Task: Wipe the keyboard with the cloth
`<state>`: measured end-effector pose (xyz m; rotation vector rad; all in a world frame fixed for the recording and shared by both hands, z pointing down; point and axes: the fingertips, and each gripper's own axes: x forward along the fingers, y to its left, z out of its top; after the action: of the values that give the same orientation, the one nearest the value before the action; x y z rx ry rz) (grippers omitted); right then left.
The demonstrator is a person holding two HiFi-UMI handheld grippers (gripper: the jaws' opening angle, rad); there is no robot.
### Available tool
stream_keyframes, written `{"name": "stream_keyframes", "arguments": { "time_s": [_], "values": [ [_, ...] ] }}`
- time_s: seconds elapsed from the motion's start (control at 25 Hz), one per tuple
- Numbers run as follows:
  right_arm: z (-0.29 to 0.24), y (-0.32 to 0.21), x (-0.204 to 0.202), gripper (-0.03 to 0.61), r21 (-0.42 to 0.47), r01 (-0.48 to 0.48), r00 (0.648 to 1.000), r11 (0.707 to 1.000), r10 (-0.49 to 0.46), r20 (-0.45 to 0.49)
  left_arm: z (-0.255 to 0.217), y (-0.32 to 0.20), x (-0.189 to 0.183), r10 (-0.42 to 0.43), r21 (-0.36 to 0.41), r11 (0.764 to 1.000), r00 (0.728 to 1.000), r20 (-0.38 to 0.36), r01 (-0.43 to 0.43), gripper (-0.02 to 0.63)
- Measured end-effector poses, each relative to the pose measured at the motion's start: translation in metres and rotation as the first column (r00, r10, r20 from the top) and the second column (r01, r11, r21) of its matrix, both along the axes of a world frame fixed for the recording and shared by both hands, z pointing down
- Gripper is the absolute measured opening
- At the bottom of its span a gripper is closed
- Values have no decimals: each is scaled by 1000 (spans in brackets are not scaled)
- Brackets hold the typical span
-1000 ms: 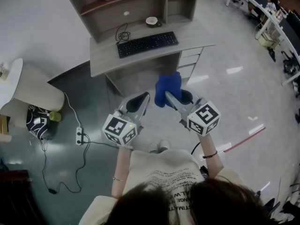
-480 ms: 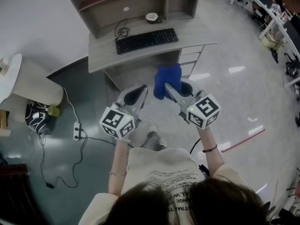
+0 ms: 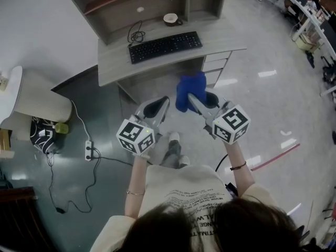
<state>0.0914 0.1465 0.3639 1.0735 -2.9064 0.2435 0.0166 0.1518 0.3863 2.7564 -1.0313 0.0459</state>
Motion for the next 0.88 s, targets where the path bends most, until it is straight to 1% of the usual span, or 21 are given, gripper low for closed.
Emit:
{"name": "stream_keyframes", "arguments": {
  "time_s": [0.24, 0.6, 0.88],
  "values": [
    [5, -34, -1, 51, -15, -10, 1000, 1000, 10, 5, 2, -36, -1, 15, -9, 1000, 1000, -1, -15, -2],
    [12, -78, -6, 51, -38, -26, 1000, 999, 27, 12, 7, -83, -13, 15, -27, 1000, 1000, -12, -16, -3],
    [14, -105, -3, 51, -44, -51, 999, 998, 52, 10, 9, -111, -8, 48, -29, 998, 999, -19, -49, -3]
  ]
}}
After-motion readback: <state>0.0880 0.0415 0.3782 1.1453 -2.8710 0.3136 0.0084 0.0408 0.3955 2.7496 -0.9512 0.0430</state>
